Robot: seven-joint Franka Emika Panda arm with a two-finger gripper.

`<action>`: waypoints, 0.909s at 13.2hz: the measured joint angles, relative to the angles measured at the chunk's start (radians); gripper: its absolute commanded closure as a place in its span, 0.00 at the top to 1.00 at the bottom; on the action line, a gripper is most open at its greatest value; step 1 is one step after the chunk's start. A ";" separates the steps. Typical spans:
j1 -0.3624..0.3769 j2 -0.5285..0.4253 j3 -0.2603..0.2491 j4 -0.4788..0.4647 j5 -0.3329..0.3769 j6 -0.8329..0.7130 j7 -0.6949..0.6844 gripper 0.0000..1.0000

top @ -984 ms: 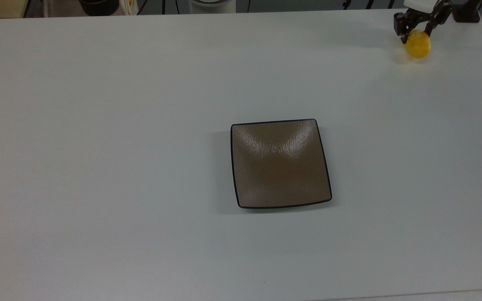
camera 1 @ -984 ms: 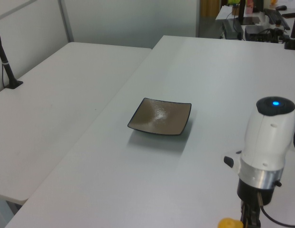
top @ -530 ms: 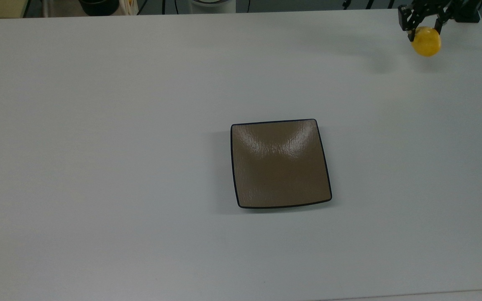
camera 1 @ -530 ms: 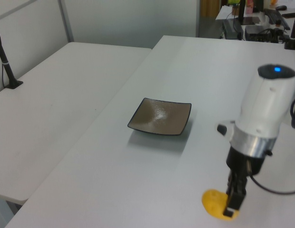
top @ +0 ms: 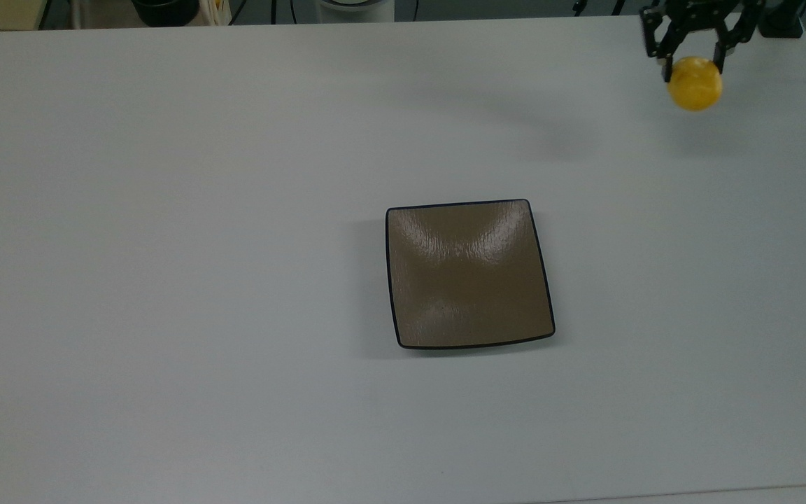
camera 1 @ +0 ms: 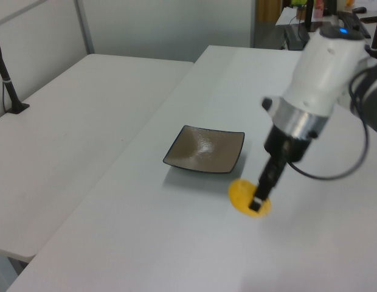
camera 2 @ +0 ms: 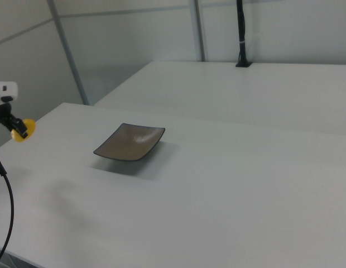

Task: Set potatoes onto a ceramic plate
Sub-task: 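Carry the potato over the brown square plate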

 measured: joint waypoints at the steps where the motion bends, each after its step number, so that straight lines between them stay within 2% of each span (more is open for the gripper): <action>1: -0.031 -0.015 -0.014 -0.002 -0.002 -0.001 -0.001 0.24; 4: -0.088 -0.025 -0.085 -0.004 -0.029 -0.001 -0.021 0.24; 7: -0.166 -0.013 -0.123 -0.006 -0.086 0.018 -0.039 0.26; 10: -0.188 0.019 -0.153 -0.007 -0.113 0.034 -0.048 0.28; 12: -0.191 0.045 -0.167 -0.007 -0.124 0.035 -0.048 0.35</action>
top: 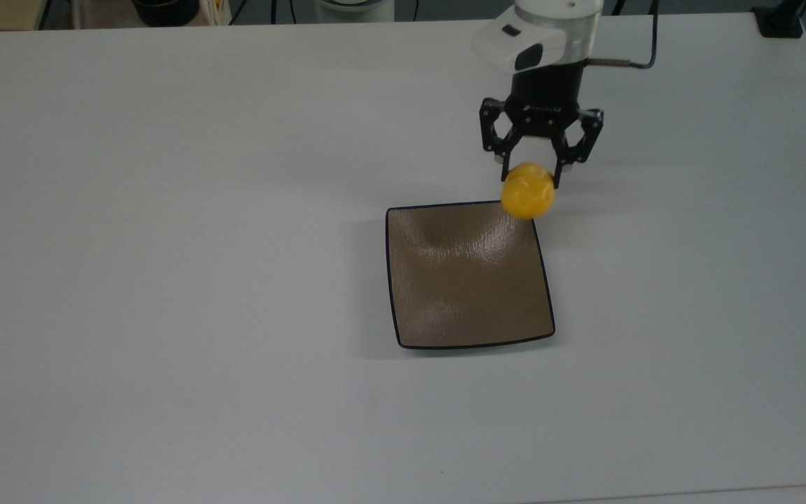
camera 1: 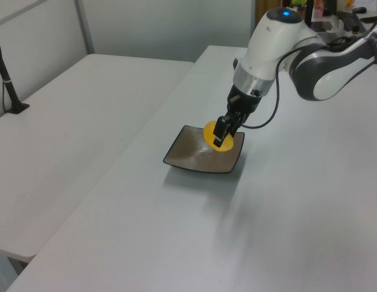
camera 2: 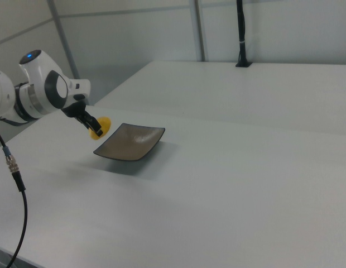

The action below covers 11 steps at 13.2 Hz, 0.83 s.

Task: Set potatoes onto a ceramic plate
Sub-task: 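Carry the potato over the brown square plate, then lower the potato onto the plate and open the gripper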

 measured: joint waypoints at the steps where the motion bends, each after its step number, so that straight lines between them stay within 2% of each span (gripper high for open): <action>1: -0.002 0.015 -0.006 0.002 -0.009 0.002 0.000 0.57; 2: -0.005 0.032 -0.012 0.007 -0.018 0.004 0.000 0.84; 3: -0.009 0.050 -0.019 0.016 -0.025 0.007 0.000 1.00; 6: -0.018 0.088 -0.027 0.039 -0.040 0.011 0.000 1.00; 11: -0.018 0.093 -0.026 0.052 -0.043 0.011 0.000 1.00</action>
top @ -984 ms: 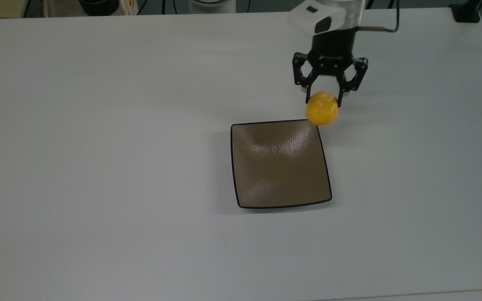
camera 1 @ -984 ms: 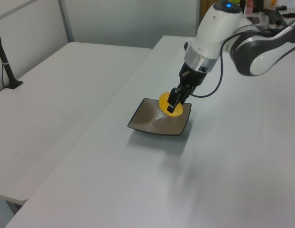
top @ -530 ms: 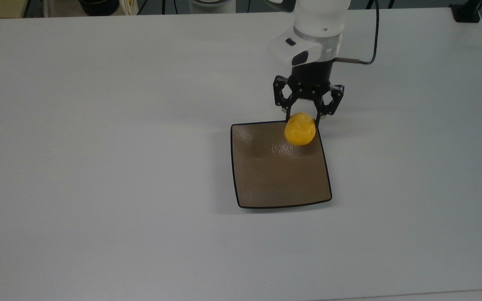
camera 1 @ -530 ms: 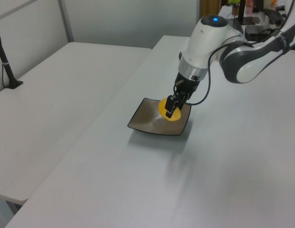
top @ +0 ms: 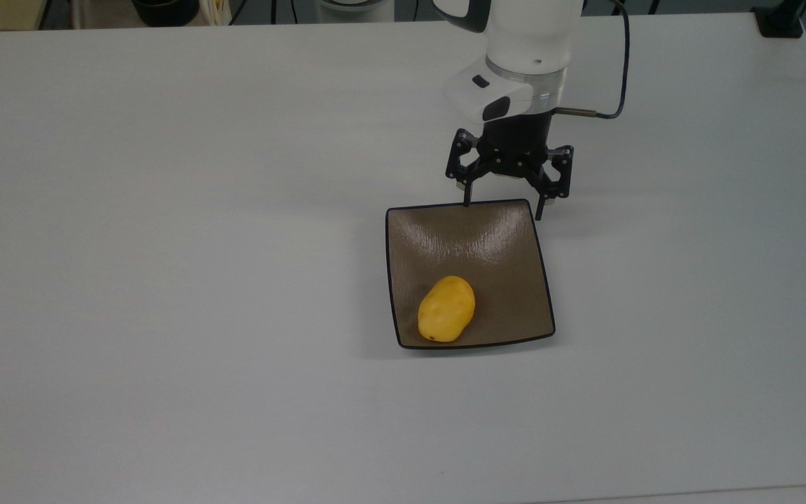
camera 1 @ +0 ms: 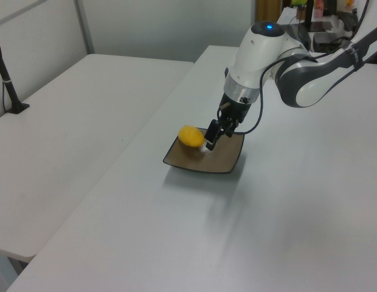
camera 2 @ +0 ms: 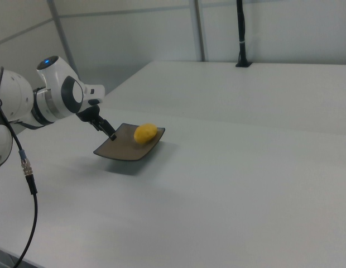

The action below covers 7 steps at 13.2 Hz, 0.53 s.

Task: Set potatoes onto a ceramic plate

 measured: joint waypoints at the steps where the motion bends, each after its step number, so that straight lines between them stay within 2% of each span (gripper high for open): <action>1: 0.000 0.000 0.000 0.000 0.000 0.000 0.000 1.00; 4: -0.001 -0.001 0.000 0.003 -0.001 -0.003 -0.014 1.00; 7: -0.004 -0.016 -0.001 0.008 0.000 -0.122 -0.055 1.00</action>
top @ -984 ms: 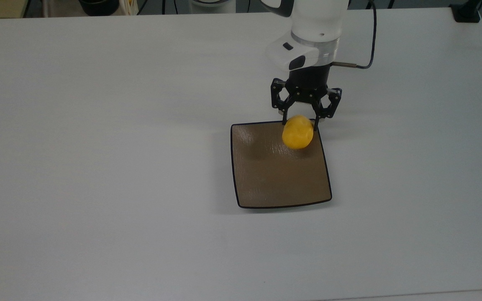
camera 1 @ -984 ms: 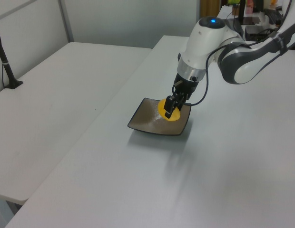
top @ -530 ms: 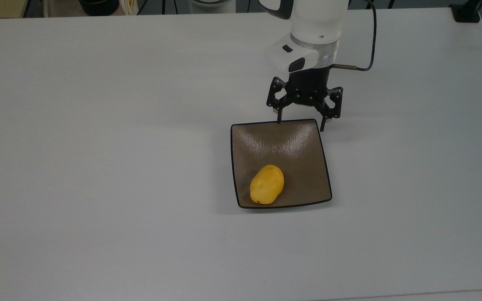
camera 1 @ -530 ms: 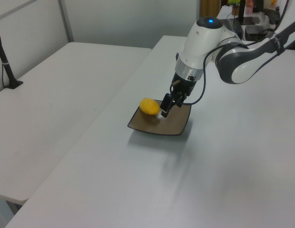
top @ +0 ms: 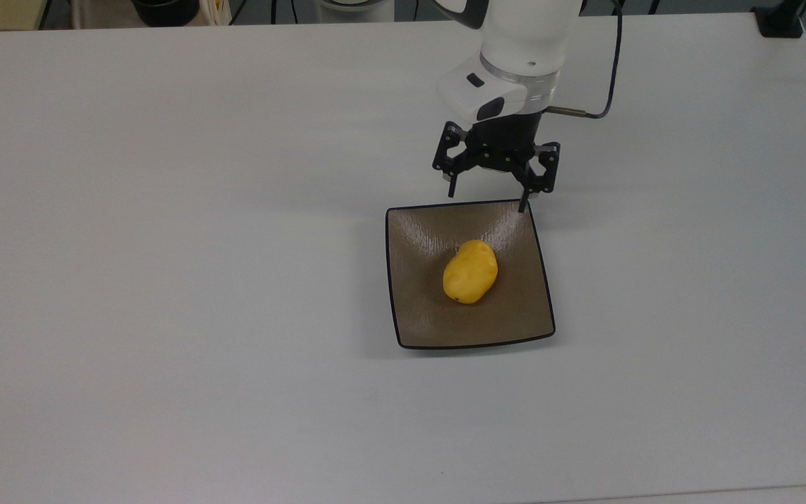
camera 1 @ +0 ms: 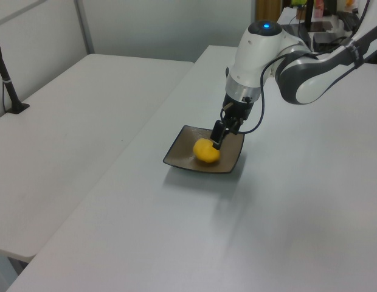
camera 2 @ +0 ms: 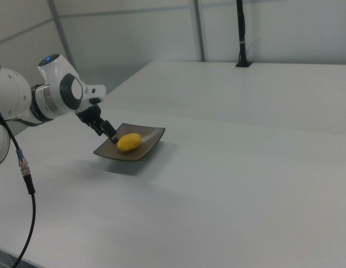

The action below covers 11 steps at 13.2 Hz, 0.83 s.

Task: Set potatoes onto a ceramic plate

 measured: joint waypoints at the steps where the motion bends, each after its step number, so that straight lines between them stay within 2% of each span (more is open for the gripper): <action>1: 0.000 -0.016 0.000 0.005 0.021 -0.055 -0.044 1.00; 3: 0.002 -0.064 -0.016 0.010 0.119 -0.186 -0.179 1.00; 4: 0.008 -0.100 -0.053 0.012 0.190 -0.265 -0.286 1.00; 6: 0.022 -0.158 -0.125 0.014 0.272 -0.369 -0.452 1.00; 7: 0.029 -0.203 -0.177 0.015 0.308 -0.439 -0.545 1.00; 11: 0.026 -0.302 -0.262 -0.003 0.348 -0.514 -0.635 1.00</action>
